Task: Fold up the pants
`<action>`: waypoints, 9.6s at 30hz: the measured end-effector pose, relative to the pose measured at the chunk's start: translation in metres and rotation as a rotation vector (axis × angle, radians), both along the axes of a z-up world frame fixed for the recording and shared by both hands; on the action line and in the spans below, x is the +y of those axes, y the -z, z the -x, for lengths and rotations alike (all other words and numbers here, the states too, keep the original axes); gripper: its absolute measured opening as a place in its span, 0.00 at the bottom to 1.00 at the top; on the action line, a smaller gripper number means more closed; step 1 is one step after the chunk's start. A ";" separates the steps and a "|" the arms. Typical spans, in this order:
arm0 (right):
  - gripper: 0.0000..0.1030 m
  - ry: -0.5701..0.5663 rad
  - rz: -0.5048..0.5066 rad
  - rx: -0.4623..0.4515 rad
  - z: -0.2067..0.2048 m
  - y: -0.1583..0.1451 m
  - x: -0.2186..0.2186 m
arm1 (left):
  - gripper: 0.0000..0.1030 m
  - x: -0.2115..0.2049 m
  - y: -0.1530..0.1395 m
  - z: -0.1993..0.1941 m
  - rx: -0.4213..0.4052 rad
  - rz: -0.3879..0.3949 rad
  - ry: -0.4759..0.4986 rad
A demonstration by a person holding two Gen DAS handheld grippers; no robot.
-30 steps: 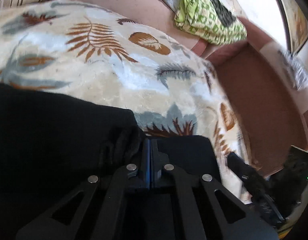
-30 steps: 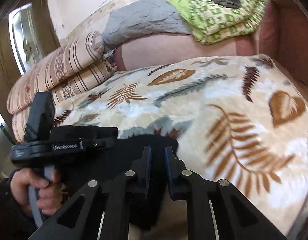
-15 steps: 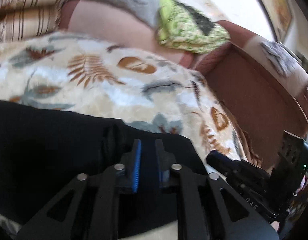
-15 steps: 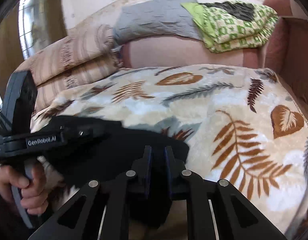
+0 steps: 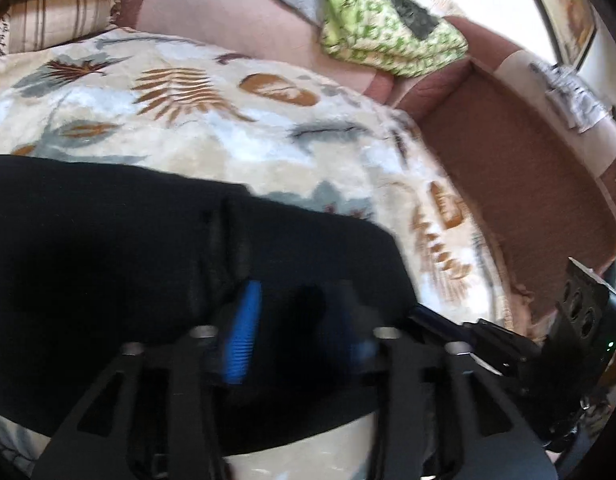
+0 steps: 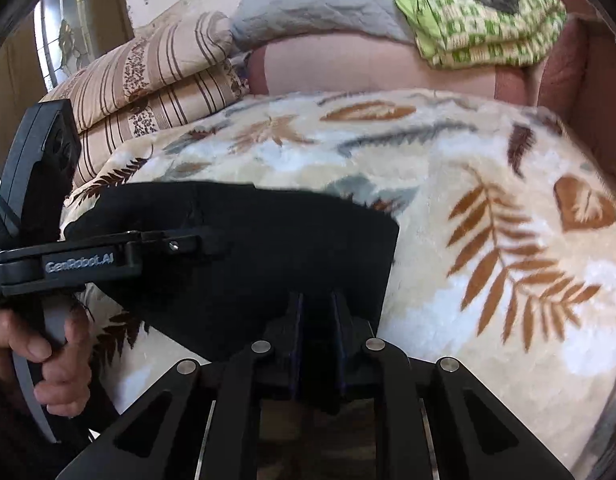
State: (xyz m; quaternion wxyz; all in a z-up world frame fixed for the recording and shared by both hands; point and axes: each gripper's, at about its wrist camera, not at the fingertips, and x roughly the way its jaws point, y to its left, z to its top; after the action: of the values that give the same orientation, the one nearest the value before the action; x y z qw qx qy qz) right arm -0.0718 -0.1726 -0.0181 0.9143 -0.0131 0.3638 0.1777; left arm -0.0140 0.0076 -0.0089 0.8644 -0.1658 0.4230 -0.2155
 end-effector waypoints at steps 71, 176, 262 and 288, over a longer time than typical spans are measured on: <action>0.22 0.385 -0.298 -0.037 -0.004 -0.019 -0.089 | 0.10 -0.036 -0.059 0.058 -0.419 -0.387 -0.047; 0.37 -0.070 0.085 0.028 -0.038 0.008 0.030 | 0.30 0.034 0.003 -0.057 -0.034 -0.154 -0.116; 0.81 0.041 -0.460 0.244 -0.027 0.030 -0.035 | 1.00 0.078 0.018 -0.014 0.220 0.423 -0.101; 0.33 0.073 -0.362 0.122 -0.014 -0.002 -0.046 | 0.28 0.033 -0.034 0.004 0.069 0.054 -0.170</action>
State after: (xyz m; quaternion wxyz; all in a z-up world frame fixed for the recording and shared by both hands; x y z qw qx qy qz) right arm -0.0582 -0.2182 -0.0160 0.8837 0.1756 0.3810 0.2077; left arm -0.0183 0.0410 0.0254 0.8598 -0.2317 0.4308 -0.1467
